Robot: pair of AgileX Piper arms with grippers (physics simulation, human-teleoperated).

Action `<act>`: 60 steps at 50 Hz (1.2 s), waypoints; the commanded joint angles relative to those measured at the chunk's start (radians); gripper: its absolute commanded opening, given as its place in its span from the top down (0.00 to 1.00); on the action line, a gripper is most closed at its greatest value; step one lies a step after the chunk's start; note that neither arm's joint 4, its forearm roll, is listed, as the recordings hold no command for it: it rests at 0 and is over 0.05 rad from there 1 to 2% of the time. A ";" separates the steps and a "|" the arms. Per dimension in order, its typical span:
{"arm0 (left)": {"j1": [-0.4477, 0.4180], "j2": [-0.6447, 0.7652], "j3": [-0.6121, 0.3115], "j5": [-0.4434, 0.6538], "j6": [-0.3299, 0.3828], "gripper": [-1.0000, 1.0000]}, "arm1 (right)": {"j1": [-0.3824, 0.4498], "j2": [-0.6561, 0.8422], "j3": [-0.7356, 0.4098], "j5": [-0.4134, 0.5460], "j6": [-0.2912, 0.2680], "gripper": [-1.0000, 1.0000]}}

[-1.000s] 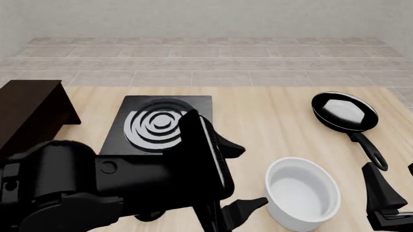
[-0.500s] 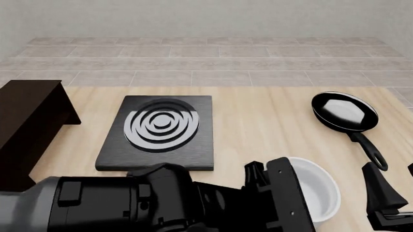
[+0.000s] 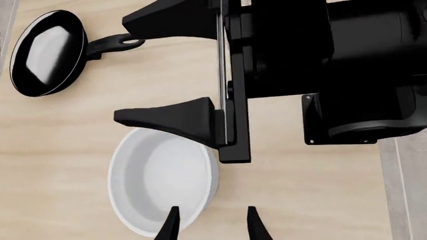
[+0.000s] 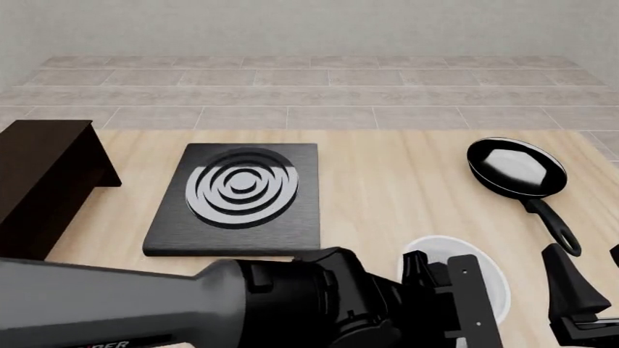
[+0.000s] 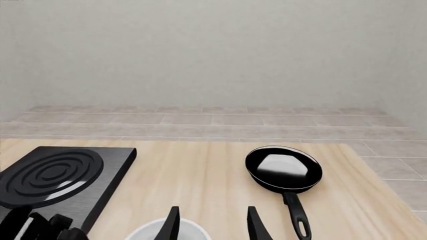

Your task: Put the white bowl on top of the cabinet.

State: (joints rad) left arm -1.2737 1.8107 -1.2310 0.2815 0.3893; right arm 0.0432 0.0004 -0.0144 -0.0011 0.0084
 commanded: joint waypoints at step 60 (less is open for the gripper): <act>0.046 0.358 -0.179 0.060 0.041 0.00 | 0.007 0.000 0.000 0.002 0.031 0.00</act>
State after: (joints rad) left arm -1.2234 2.1251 -1.4284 0.3221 0.4298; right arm 0.0499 0.0003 -0.0152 0.0011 0.0375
